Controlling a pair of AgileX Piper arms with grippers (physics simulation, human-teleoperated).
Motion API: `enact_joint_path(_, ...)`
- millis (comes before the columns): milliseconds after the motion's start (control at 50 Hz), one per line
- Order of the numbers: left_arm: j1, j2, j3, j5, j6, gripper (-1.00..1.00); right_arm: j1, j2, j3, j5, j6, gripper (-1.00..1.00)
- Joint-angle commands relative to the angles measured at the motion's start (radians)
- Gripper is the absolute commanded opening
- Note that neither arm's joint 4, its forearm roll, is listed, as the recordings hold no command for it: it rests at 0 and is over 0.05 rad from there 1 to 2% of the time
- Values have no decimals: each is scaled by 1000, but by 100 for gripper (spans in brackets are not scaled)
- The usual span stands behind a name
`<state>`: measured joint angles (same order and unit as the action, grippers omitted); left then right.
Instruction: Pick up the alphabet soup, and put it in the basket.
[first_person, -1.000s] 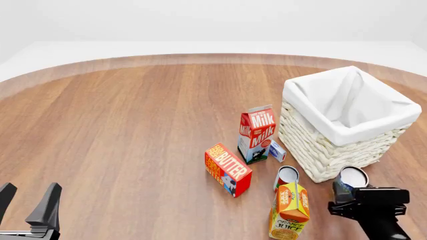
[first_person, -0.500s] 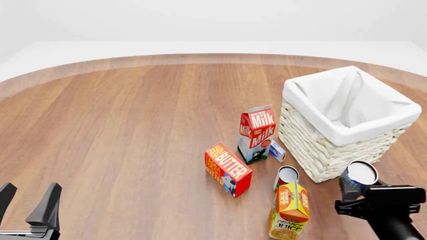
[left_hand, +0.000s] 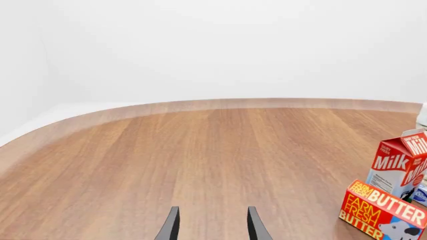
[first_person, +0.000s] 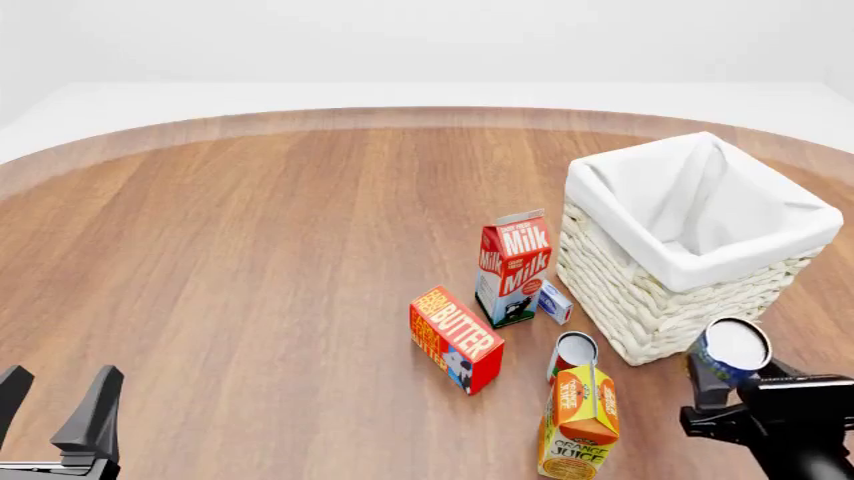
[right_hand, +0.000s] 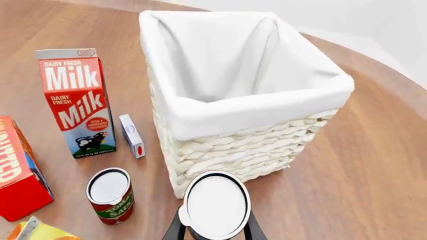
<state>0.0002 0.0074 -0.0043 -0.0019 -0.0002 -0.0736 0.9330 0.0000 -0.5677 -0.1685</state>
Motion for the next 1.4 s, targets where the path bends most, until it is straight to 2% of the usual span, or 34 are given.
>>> enact_joint_path(20,0,0,0,0,0,100,7,-97,0,65,9,-100)
enact_joint_path(260,0,0,0,0,0,100,11,-183,0,118,4,-100)
enact_joint_path(620,0,0,0,0,0,100,23,-248,-4,138,-5,-100)
enact_joint_path(1180,0,0,0,0,0,100,34,-383,-105,298,-16,-100)
enact_joint_path(1400,0,0,0,0,0,100,38,-377,-148,308,-22,-100)
